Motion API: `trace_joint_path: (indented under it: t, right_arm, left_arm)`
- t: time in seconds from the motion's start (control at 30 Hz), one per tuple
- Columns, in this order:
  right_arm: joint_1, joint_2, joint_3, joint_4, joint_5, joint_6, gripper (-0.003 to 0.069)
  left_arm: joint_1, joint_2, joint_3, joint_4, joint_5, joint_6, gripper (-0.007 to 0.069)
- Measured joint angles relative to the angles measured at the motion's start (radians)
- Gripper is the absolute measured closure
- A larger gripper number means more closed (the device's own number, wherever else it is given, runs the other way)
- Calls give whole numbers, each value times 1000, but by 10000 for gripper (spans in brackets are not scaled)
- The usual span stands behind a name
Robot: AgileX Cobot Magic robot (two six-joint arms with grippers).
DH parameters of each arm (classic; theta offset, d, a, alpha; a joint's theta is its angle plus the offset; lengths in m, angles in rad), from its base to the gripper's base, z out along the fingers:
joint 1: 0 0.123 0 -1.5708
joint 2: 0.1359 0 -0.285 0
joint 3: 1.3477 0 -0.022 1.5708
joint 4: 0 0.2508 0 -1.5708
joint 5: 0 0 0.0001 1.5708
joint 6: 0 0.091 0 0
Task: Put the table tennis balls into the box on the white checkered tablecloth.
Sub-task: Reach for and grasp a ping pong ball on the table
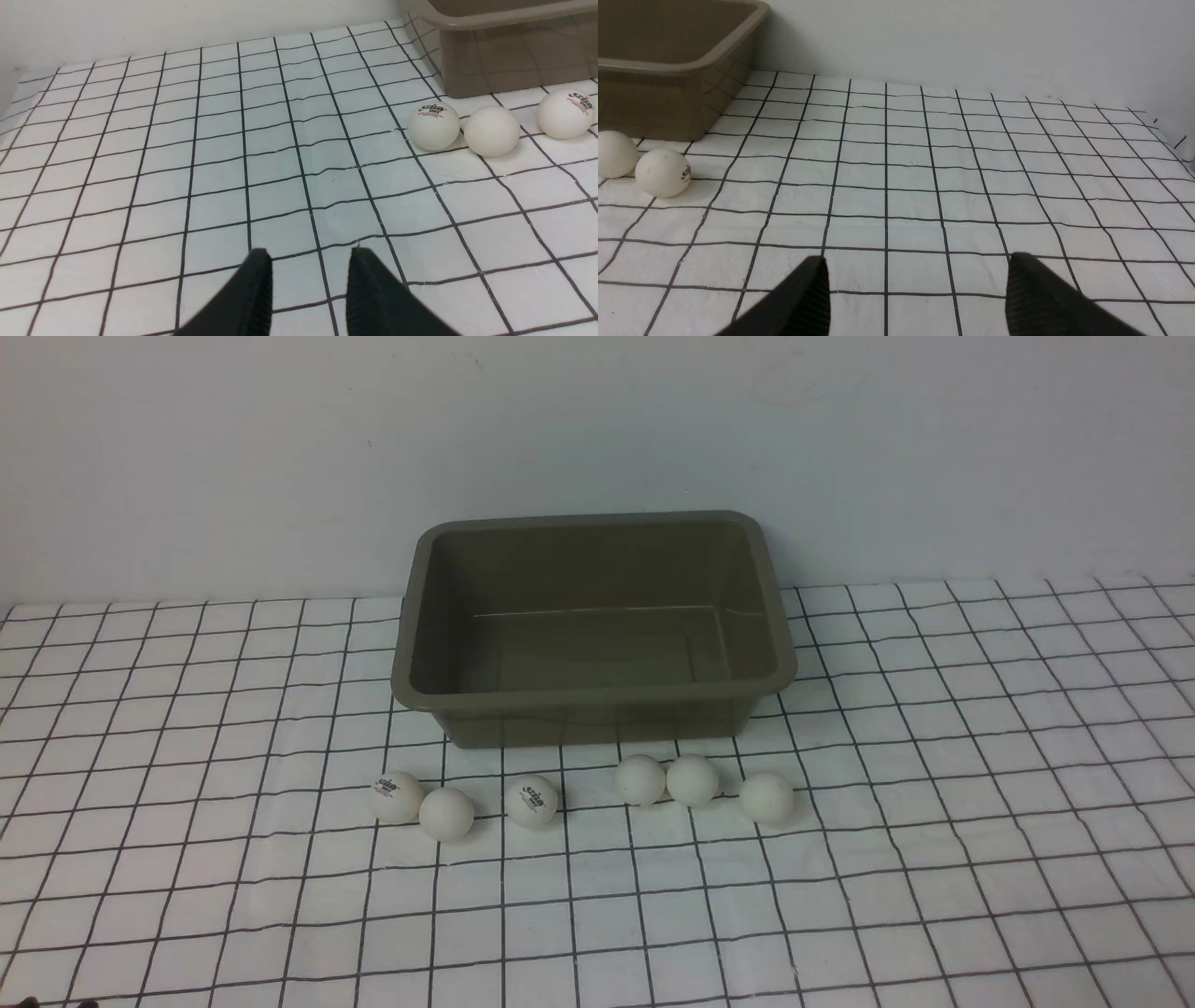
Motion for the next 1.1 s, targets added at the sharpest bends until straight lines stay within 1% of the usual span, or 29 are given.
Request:
trace_joint_path:
  t: [1.1]
  right_arm:
    - [0, 0, 1, 12, -19, 4, 197]
  left_arm:
    - [0, 0, 0, 0, 0, 0, 415]
